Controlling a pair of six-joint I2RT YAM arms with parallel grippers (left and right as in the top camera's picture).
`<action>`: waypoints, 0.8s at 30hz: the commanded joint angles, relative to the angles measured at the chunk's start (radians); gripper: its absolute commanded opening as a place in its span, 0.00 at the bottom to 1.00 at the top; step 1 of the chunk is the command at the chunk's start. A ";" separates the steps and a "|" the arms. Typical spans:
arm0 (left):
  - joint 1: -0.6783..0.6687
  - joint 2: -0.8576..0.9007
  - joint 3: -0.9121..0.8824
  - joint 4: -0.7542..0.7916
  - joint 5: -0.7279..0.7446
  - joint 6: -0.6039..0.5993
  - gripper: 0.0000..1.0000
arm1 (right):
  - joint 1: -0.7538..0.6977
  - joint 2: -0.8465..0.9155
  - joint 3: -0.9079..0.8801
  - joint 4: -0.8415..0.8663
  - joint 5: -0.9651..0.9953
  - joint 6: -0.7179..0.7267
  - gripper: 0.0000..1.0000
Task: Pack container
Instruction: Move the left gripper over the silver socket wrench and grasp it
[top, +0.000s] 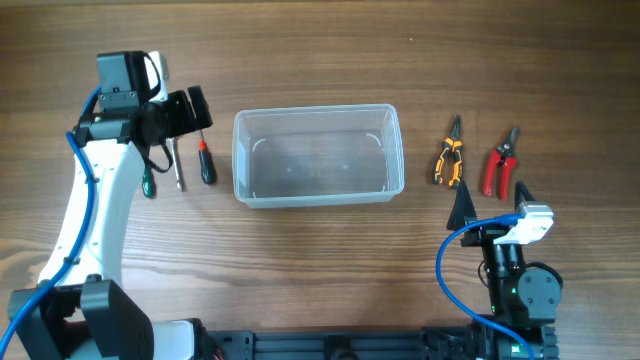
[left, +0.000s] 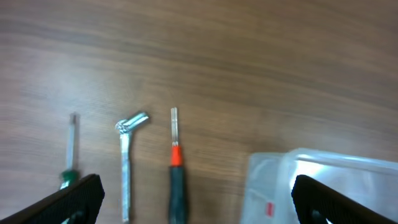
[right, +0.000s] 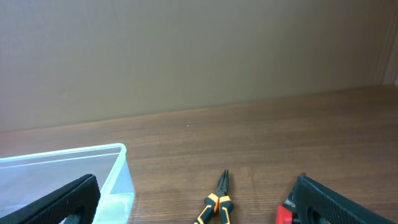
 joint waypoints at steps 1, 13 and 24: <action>0.003 0.020 0.017 -0.030 -0.145 0.081 0.92 | -0.005 -0.006 -0.001 0.003 -0.005 -0.010 1.00; 0.163 0.266 0.145 -0.237 0.074 0.164 0.78 | -0.005 -0.006 -0.001 0.003 -0.005 -0.010 1.00; 0.162 0.387 0.145 -0.161 0.068 0.211 0.96 | -0.005 -0.006 -0.001 0.003 -0.005 -0.010 1.00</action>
